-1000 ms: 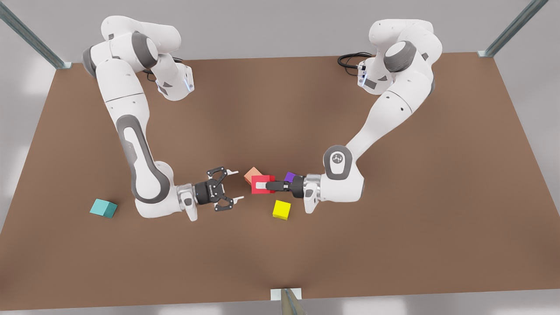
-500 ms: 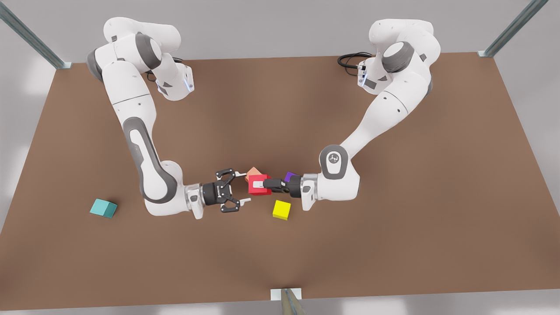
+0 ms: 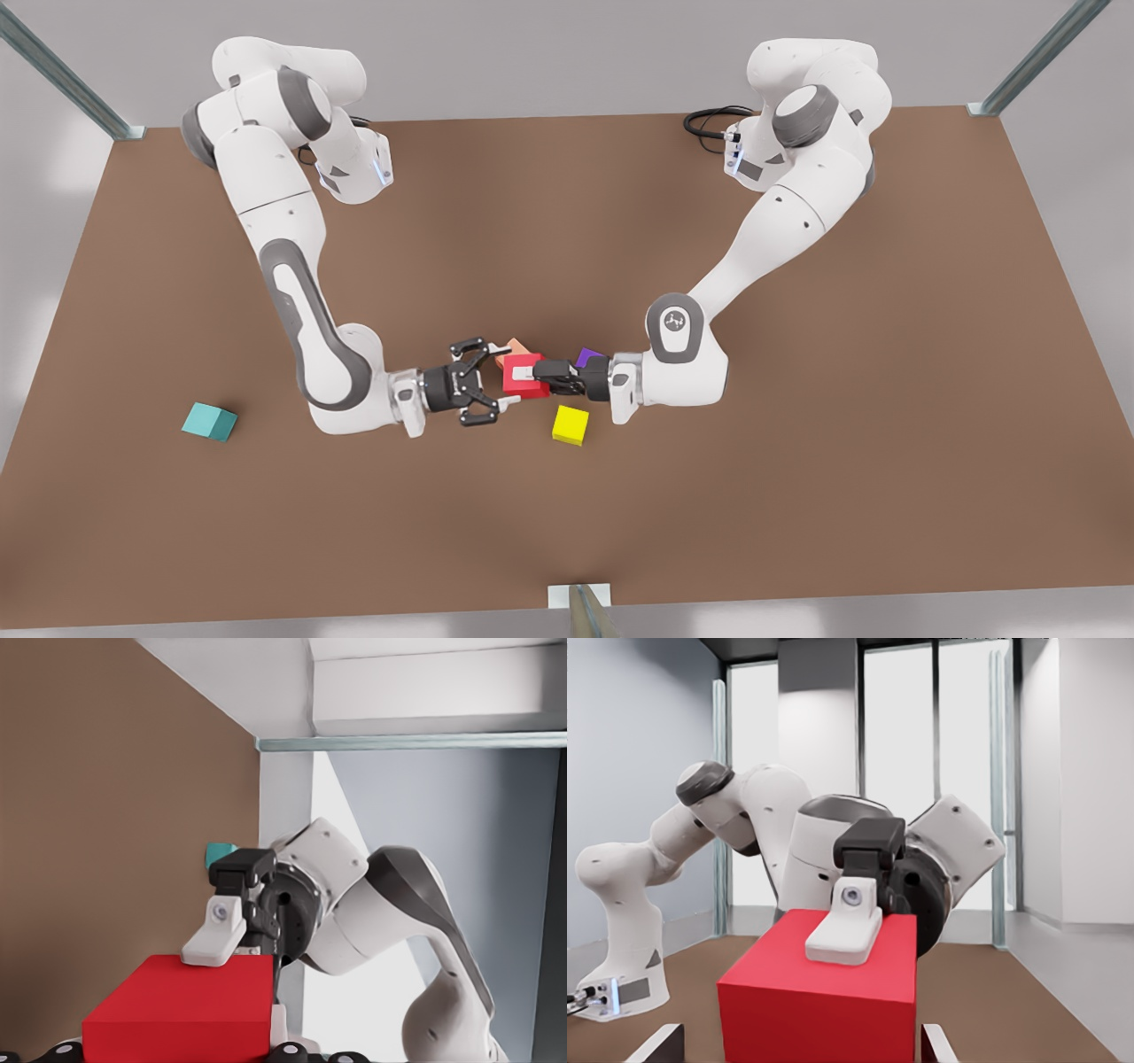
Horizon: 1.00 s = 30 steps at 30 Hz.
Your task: Pick up red wooden cube and pass to hand red wooden cube and place in blue wooden cube
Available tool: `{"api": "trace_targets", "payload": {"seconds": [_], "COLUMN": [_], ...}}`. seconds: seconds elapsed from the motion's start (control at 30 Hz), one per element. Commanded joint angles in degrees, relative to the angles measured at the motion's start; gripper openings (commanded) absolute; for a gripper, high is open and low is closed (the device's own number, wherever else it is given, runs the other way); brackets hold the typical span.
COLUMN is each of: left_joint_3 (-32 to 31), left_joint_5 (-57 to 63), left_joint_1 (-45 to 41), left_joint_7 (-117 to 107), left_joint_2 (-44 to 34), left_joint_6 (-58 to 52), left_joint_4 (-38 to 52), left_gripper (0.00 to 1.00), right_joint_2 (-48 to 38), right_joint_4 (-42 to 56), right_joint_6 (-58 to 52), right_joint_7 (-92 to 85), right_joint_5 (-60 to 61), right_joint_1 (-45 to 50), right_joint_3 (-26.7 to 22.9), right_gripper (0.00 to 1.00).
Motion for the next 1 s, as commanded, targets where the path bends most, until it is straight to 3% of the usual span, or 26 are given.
{"api": "trace_targets", "payload": {"seconds": [0.0, 0.27, 0.3, 0.33, 0.37, 0.4, 0.43, 0.47, 0.6, 0.67, 0.73, 0.77, 0.8, 0.87, 0.9, 0.97], "left_joint_3": [-0.04, -0.04, -0.04, -0.04, -0.04, -0.04, -0.04, -0.04, -1.79, -5.22, -5.49, -5.4, -7.59, -19.46, -22.27, -25.44], "left_joint_5": [-1.09, -1.09, -1.09, -1.09, -1.09, -1.09, -1.27, -2.67, -2.67, -1.88, 1.45, 8.55, 31.9, 80.97, 85.74, 87.14], "left_joint_1": [-0.03, -1.17, -1.17, -1.17, -1.17, -1.17, -1.17, -1.17, 3.13, 10.25, 20.79, 29.05, 36.44, 38.73, 41.54, 45.14], "left_joint_7": [7.86, 7.95, 7.95, 7.95, 7.95, 7.95, 7.86, 7.77, 7.33, 7.77, 6.63, -2.66, -19.09, -42.48, -44.79, -44.87], "left_joint_2": [-0.01, 0.08, 0.08, 0.08, 0.08, 0.08, 0.08, 0.08, -0.8, -2.03, -8.0, -10.02, -12.57, -12.93, -12.93, -13.28], "left_joint_6": [-0.12, 2.26, 2.26, 2.26, 2.26, 2.26, 2.26, 2.17, 1.73, 0.15, -9.77, -21.28, -35.68, -64.34, -72.53, -74.91], "left_joint_4": [0.03, 0.12, 0.12, 0.12, 0.12, 0.12, 0.03, 0.03, -2.25, -7.35, -14.03, -14.83, -10.97, -2.52, -0.41, 0.38], "left_gripper": [0.57, 0.57, 0.57, 0.57, 0.57, 0.57, 0.87, 1.0, 1.0, 1.0, 1.0, 1.0, 1.0, 1.0, 1.0, 1.0], "right_joint_2": [-0.01, 0.78, 0.78, 0.78, 0.78, 0.78, 0.78, 0.78, 0.78, 0.69, 0.08, -0.8, -0.72, -0.8, -1.51, -3.52], "right_joint_4": [0.11, 0.73, 0.73, 0.73, 0.73, 0.73, 0.73, 0.73, 0.64, 0.64, 0.9, 2.22, 4.41, 8.98, 11.7, 14.0], "right_joint_6": [0.3, 1.53, 1.61, 1.61, 1.61, 1.88, 1.88, 1.88, 1.88, 1.79, 1.7, 1.7, 1.7, -1.02, -3.83, -4.01], "right_joint_7": [-3.7, -3.61, -3.61, -3.7, -3.61, -3.61, -3.61, -3.61, -3.61, -3.52, -0.01, 6.14, 10.97, 24.67, 36.45, 46.03], "right_joint_5": [1.09, 3.02, 3.02, 3.02, 2.94, 2.94, 2.94, 2.94, 2.76, 2.58, -0.39, -8.39, -16.21, -31.67, -46.6, -74.88], "right_joint_1": [0.32, 1.64, 1.64, 1.64, 1.64, 1.64, 1.64, 1.64, 1.55, 1.29, 0.41, 0.5, 0.41, 0.41, -0.03, -0.03], "right_joint_3": [0.03, 0.03, 0.03, 0.03, 0.03, 0.03, 0.03, 0.03, 0.03, 0.03, -1.2, -4.8, -6.74, -12.1, -14.12, -14.91], "right_gripper": [0.99, 0.92, 0.76, 0.51, 0.48, 0.48, 0.48, 0.48, 0.49, 0.49, 0.49, 0.49, 0.49, 0.49, 0.49, 0.48]}}
